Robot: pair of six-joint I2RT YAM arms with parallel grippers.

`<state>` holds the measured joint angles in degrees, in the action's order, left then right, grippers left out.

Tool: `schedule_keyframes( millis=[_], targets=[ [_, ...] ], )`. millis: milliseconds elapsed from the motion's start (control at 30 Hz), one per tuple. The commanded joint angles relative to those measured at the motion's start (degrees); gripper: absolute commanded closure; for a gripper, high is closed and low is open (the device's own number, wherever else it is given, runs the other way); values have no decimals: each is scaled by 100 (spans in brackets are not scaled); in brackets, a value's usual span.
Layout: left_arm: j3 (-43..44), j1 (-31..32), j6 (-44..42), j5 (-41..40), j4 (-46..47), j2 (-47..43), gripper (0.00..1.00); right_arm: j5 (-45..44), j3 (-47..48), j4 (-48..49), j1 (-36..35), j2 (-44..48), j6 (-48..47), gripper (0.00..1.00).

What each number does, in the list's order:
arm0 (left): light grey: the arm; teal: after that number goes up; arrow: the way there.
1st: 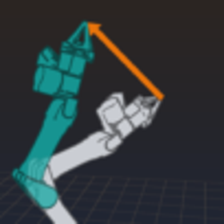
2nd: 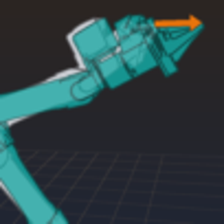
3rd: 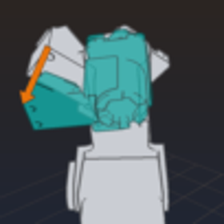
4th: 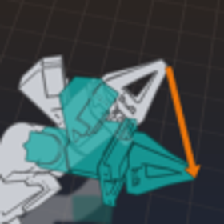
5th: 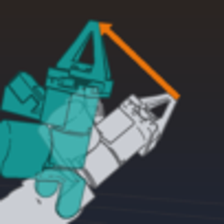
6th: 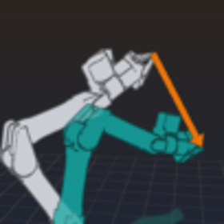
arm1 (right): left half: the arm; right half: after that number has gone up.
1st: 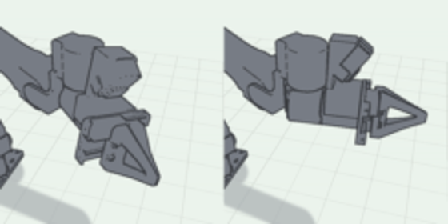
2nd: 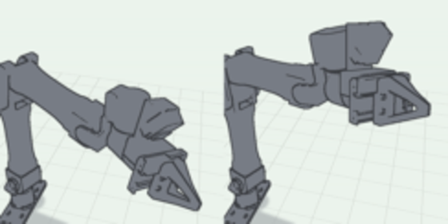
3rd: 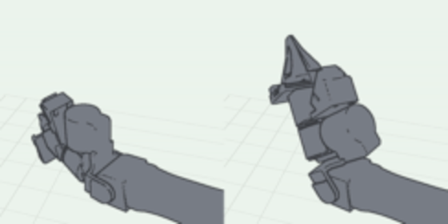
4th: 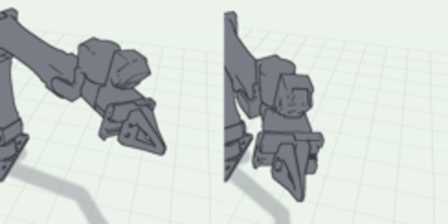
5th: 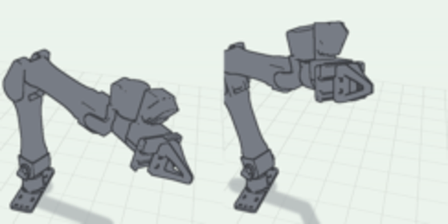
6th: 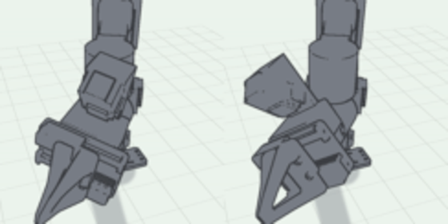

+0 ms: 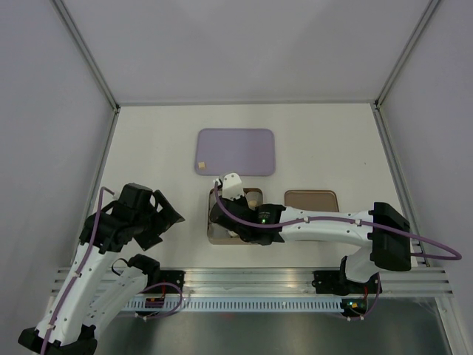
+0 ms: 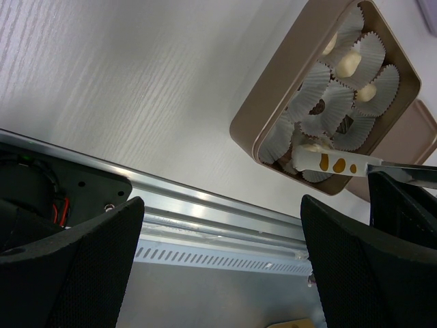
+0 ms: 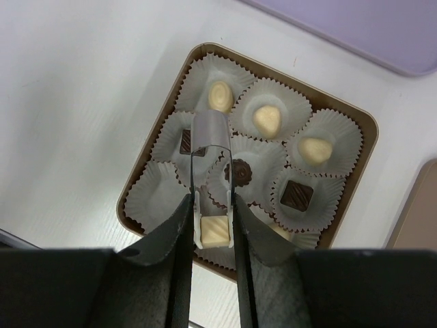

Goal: Pack the chocolate

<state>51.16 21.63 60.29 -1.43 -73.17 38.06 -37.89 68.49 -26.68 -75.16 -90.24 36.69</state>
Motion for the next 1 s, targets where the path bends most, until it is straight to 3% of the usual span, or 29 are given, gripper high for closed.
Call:
schedule_keyframes(
  millis=[0, 967],
  targets=[
    [-36, 17, 132, -15, 13, -53, 1, -245, 244, 207, -17, -47, 93, 82],
    [-36, 26, 167, -85, -128, -264, 0, -104, -204, 356, 168, -47, 251, 82]
  ],
)
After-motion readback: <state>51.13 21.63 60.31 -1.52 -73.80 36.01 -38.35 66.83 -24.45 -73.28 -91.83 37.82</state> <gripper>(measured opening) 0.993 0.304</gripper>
